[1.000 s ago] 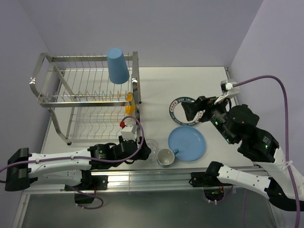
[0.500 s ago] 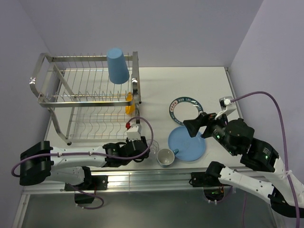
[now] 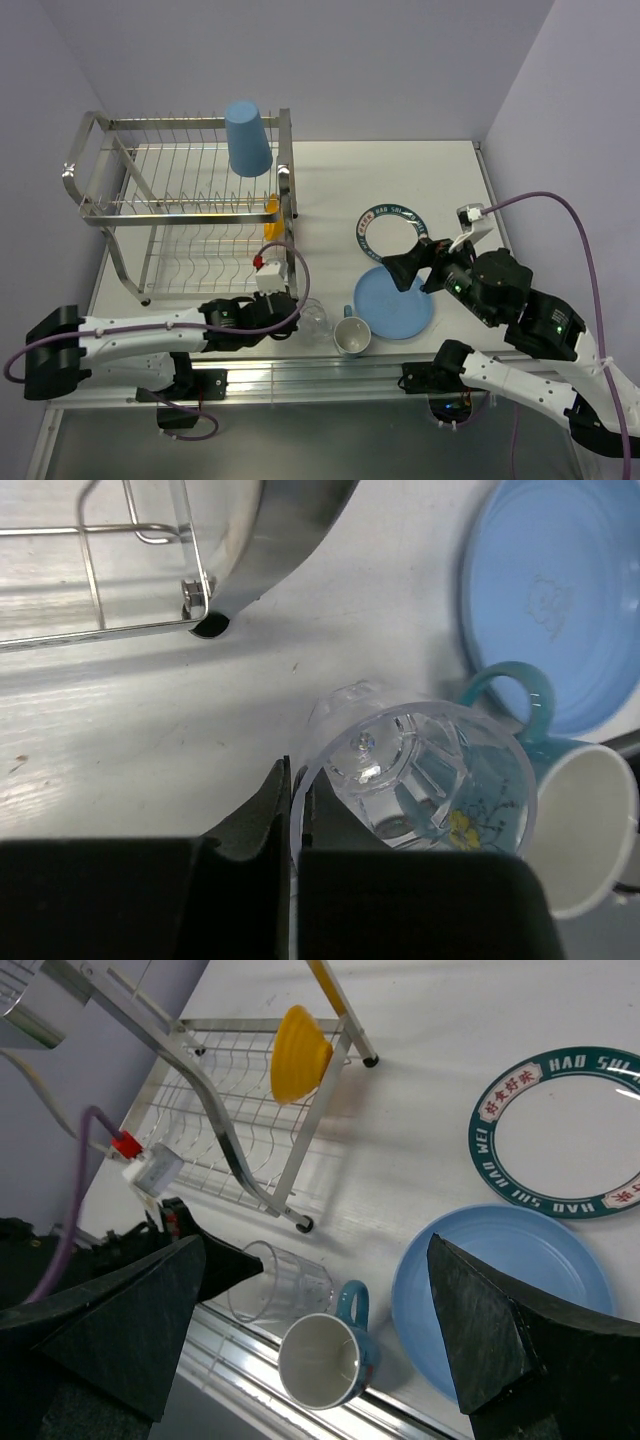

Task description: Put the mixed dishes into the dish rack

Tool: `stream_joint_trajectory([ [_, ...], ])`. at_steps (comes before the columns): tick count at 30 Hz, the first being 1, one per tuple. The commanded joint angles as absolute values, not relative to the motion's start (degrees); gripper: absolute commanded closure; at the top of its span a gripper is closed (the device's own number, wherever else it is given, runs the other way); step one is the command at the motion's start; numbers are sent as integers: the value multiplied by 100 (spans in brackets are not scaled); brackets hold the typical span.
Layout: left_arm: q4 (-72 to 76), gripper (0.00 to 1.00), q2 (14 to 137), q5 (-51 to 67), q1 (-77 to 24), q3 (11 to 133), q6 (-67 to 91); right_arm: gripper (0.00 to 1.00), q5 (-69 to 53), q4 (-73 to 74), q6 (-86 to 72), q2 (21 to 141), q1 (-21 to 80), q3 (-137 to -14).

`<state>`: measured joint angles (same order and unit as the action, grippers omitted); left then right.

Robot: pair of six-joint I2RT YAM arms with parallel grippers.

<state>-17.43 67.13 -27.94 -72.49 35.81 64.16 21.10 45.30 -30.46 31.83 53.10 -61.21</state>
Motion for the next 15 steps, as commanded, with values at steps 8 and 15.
stream_joint_trajectory([
  [8, -2419, 100, 4065, -2998, -7734, 4711, 5680, 0, 389, 3421, -3146, 3832, 5300, -6205],
  [15, -511, 100, 2655, -2127, -7734, 4377, 4475, 0, -1341, 2164, -3594, 4025, 5282, -6346],
])
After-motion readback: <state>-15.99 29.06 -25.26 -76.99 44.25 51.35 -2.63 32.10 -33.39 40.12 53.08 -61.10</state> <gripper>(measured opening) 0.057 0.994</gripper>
